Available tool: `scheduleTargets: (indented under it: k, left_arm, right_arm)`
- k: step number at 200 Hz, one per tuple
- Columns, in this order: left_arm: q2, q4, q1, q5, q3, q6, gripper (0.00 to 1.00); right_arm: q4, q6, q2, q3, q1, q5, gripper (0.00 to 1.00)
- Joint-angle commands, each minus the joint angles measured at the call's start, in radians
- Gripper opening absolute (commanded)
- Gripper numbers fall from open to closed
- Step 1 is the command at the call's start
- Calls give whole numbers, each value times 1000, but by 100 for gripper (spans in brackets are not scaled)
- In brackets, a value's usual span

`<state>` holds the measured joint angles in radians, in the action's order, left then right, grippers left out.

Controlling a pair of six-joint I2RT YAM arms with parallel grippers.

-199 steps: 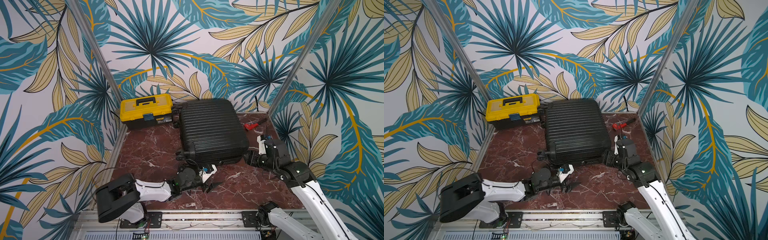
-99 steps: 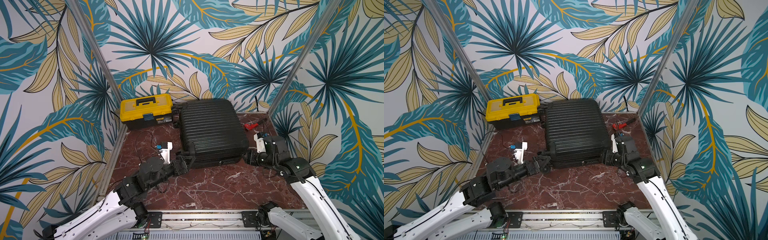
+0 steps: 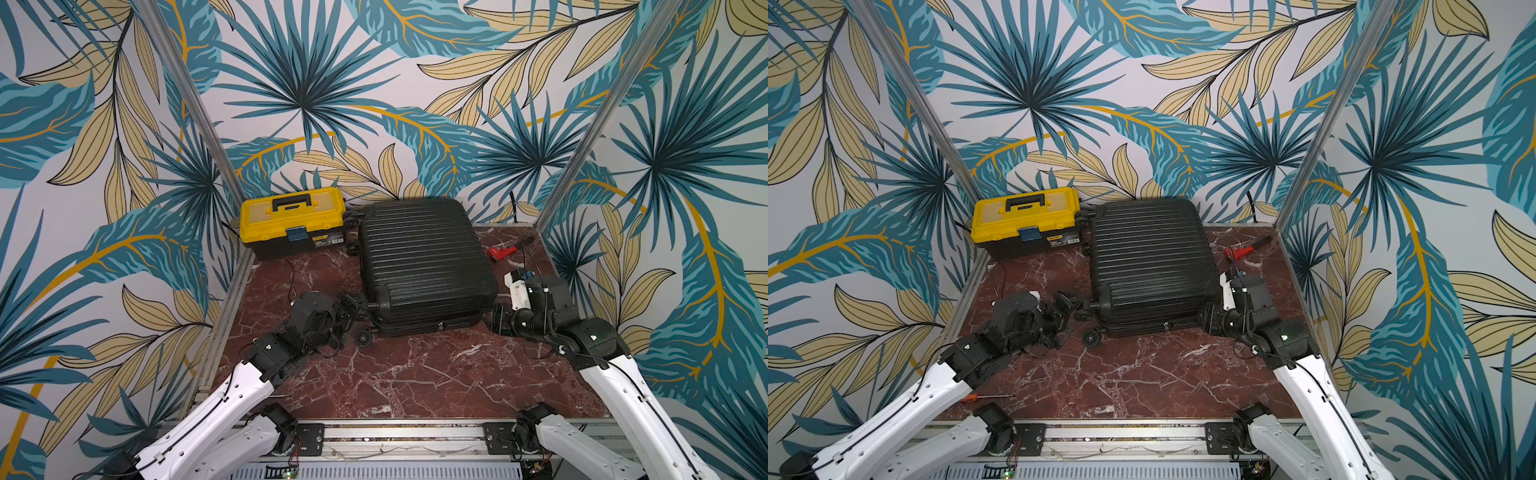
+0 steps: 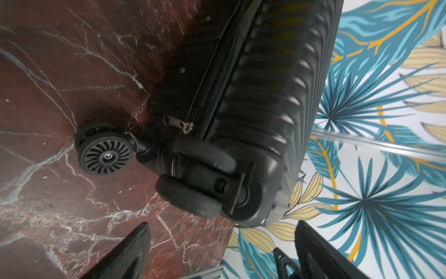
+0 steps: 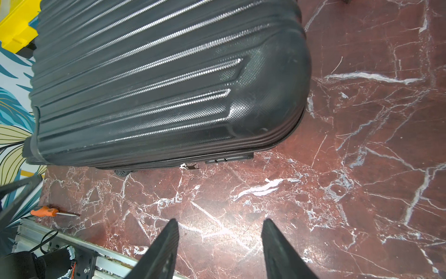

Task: Open the suitcase zippers
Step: Unzip the zipper on the suitcase.

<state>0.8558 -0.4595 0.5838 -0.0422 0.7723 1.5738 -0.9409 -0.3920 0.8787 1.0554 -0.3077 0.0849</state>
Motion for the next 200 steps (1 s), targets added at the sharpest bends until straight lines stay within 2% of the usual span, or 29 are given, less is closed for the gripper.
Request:
scheduleTargets:
  k: [1, 71, 120, 141, 177, 200]
  left_arm:
    - [35, 71, -43, -47, -12, 21, 93]
    - [111, 156, -55, -58, -17, 50, 90]
    - [139, 206, -91, -35, -24, 72, 78]
    - [164, 232, -92, -51, -20, 80, 71]
    - [172, 256, -94, -57, -28, 82, 57]
    - [164, 260, -94, -42, -39, 87, 53]
  right_arm:
    - [-7, 0, -12, -23, -2, 18, 57]
    - [-8, 3, -5, -23, -2, 44, 56]
    - [-4, 9, -29, -58, -22, 107, 52]
    - [2, 20, -57, -93, -80, 98, 51]
    - [75, 8, -120, -179, -252, -44, 51]
    - [220, -55, -154, -287, -348, -94, 51]
